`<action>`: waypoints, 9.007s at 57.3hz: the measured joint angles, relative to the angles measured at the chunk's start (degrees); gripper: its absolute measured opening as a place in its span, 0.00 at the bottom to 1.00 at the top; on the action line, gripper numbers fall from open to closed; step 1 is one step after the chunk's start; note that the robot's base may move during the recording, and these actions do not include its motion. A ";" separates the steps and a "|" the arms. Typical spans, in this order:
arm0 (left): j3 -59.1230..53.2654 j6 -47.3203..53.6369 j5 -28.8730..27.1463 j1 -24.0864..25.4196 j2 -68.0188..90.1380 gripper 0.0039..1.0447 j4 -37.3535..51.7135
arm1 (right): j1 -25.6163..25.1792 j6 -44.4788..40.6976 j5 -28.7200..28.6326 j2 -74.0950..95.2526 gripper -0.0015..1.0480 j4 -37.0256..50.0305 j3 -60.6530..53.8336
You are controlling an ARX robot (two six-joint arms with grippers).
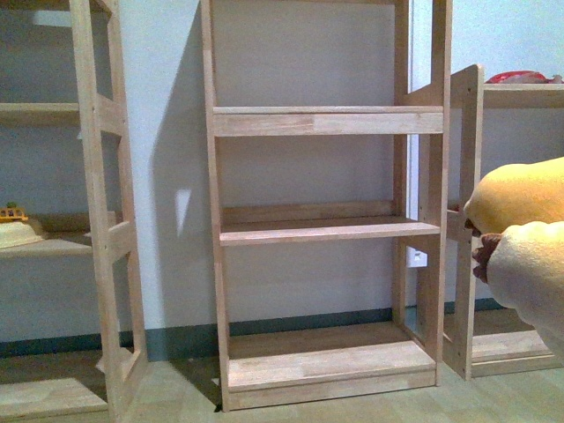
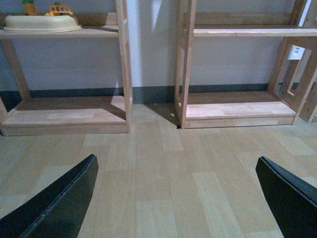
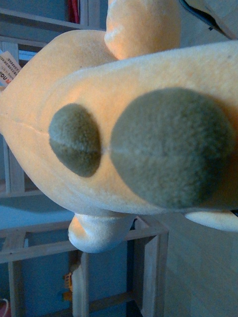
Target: Put away toys
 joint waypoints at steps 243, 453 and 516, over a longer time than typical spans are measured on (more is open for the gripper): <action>0.00 -0.02 0.00 0.15 0.04 0.95 0.02 | -5.57 5.07 -16.96 97.02 0.19 -39.80 132.08; 0.00 -0.02 0.00 0.15 0.04 0.95 0.02 | -18.99 0.28 -8.28 3.30 0.34 -21.73 13.07; 0.00 -0.02 0.00 0.15 0.04 0.95 0.02 | -18.99 0.02 -8.28 -6.49 0.18 -17.57 -0.94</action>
